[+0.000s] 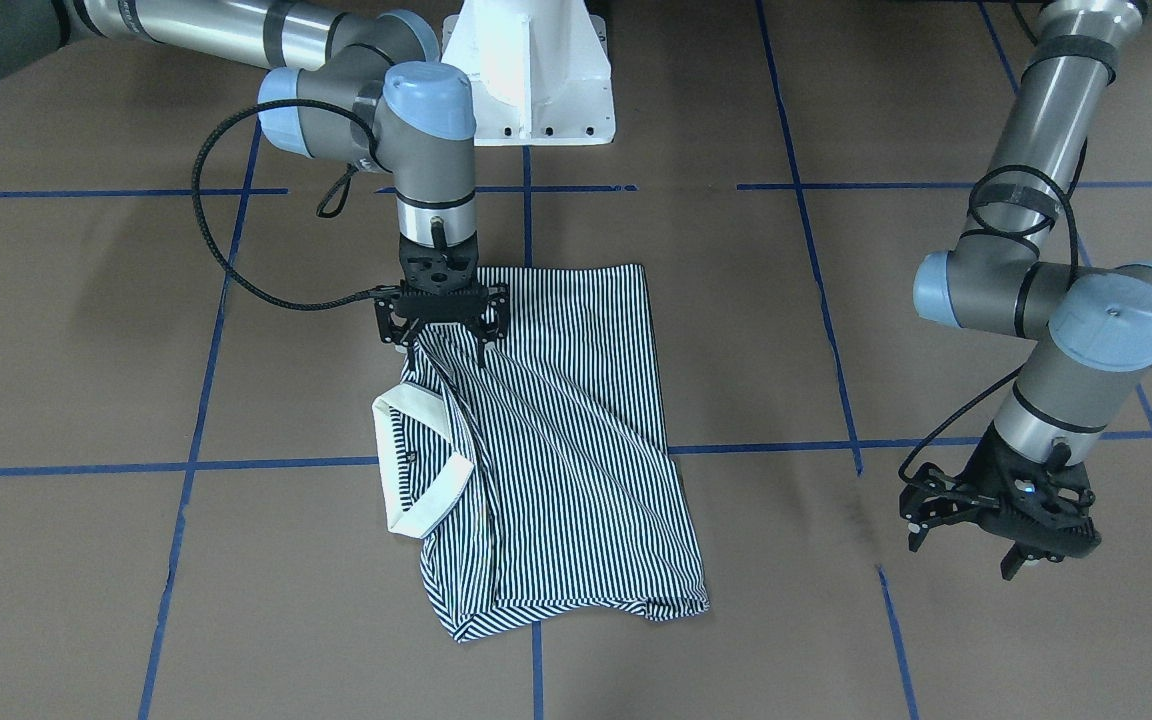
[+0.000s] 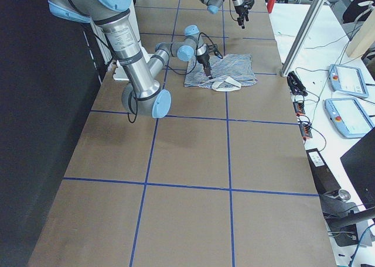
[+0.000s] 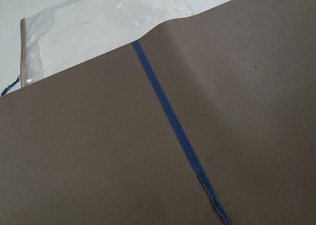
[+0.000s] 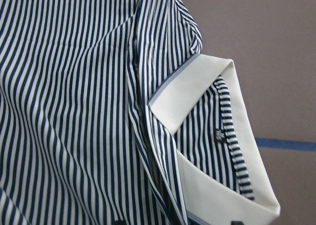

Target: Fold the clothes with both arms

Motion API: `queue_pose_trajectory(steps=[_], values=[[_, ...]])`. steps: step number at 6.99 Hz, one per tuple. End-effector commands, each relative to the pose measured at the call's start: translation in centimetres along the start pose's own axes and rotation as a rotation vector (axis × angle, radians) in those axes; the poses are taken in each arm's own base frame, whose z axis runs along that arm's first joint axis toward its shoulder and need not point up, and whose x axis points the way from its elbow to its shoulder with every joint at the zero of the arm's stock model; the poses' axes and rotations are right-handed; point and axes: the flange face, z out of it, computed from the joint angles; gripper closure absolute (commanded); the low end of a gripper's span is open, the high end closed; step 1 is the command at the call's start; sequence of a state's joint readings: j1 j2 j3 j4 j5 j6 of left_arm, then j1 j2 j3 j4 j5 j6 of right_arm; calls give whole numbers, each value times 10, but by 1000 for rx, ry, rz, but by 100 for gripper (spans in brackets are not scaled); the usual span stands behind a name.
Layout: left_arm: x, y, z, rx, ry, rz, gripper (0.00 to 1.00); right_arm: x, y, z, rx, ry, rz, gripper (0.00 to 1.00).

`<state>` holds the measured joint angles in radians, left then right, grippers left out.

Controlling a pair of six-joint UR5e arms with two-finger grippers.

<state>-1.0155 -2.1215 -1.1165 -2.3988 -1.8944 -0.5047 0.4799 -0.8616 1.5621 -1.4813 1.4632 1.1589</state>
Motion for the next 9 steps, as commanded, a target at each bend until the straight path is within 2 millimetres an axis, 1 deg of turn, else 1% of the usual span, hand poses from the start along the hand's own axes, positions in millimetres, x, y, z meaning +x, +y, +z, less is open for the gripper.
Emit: queue_pose_trajectory(steps=[1,2,3,4,6,7,8,9], values=[[0,0,0,-1,0,0,0,-26,-40,22,-18,43,-3,49],[-1,1,1,-3,-2,-1,0,-34,-52,36,-29,56,-16,52],[-2,2,1,-5,-3,-3,0,-32,-53,44,-30,58,-63,55],[-2,2,1,-5,-3,-5,0,-30,-52,50,-40,66,-73,56],[-2,2,2,-6,-3,-4,0,-28,-49,54,-52,70,-108,56],[-2,2,2,-6,-3,-4,0,-27,-49,57,-55,75,-109,59],[-2,2,2,-5,-3,-3,0,-27,-49,59,-56,78,-107,83],[-2,2,2,-6,-3,-4,0,-28,-49,57,-55,75,-98,100]])
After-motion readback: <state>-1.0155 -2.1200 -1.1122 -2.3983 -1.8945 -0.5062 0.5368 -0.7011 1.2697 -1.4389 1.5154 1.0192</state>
